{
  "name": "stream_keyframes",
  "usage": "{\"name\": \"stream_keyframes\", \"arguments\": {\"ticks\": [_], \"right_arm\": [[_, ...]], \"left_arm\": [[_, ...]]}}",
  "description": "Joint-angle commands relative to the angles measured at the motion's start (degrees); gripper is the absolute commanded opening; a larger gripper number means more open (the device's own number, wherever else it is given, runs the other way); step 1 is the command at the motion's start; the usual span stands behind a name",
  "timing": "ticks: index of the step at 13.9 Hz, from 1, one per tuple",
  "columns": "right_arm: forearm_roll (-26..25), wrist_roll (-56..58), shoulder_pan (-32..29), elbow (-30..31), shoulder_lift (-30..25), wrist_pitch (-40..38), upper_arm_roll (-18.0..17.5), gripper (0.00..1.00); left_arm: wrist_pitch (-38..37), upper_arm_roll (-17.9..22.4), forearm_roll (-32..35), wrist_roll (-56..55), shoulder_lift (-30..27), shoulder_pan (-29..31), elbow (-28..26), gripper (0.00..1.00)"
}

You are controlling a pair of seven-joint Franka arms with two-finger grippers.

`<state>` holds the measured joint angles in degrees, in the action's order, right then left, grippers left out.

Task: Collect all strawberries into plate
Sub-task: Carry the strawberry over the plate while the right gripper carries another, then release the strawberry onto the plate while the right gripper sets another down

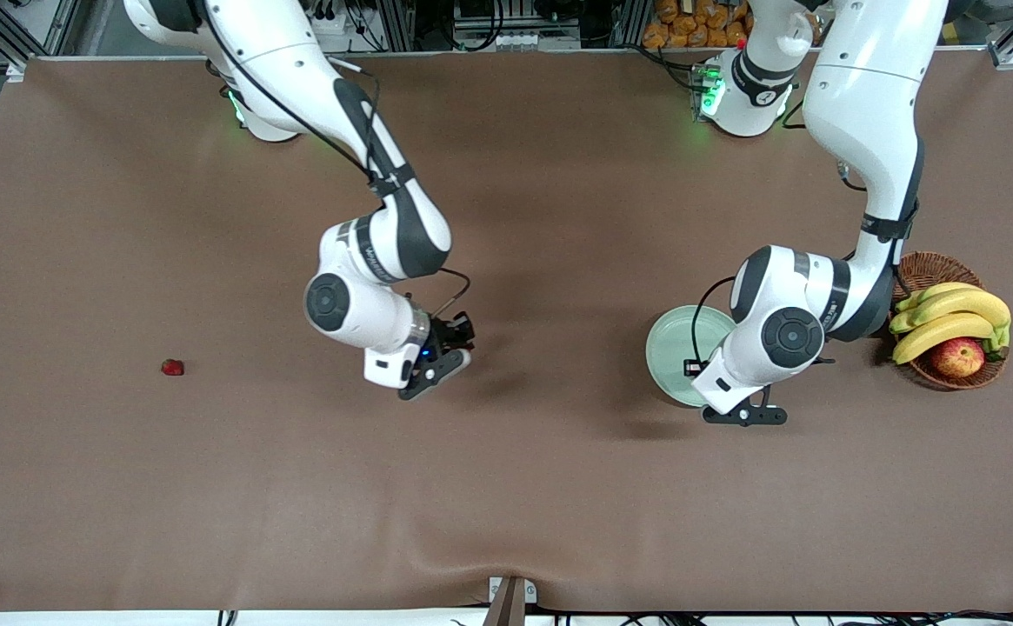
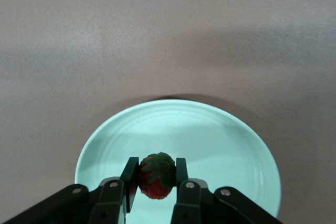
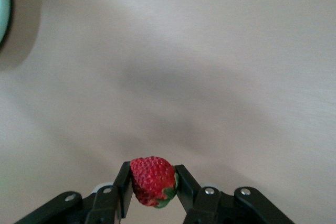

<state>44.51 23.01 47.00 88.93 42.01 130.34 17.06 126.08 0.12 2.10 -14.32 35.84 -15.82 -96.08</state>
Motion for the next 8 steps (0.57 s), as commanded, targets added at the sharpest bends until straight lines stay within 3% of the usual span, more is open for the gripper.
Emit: {"name": "stream_keyframes", "arguments": {"ticks": [1, 4, 5, 8], "right_arm": [[3.3, -0.9, 2.4, -1.7, 2.4, 3.8, -0.4, 0.17], [4.4, -2.3, 4.2, -3.7, 5.1, 6.3, -2.1, 0.17], [4.4, -3.0, 4.7, -4.6, 6.1, 7.5, -2.6, 0.17], [4.4, -7.0, 7.3, -4.8, 7.6, 8.8, -3.9, 0.17]], "left_arm": [[1.0, -0.6, 1.4, 0.8, -0.4, 0.8, -0.5, 0.47], [0.9, -0.6, 1.4, 0.8, -0.2, 1.4, -0.6, 0.93], [0.9, -0.7, 1.4, 0.8, -0.1, 1.6, -0.6, 1.00], [0.2, -0.8, 1.4, 0.9, -1.1, 1.1, -0.8, 1.00]]}}
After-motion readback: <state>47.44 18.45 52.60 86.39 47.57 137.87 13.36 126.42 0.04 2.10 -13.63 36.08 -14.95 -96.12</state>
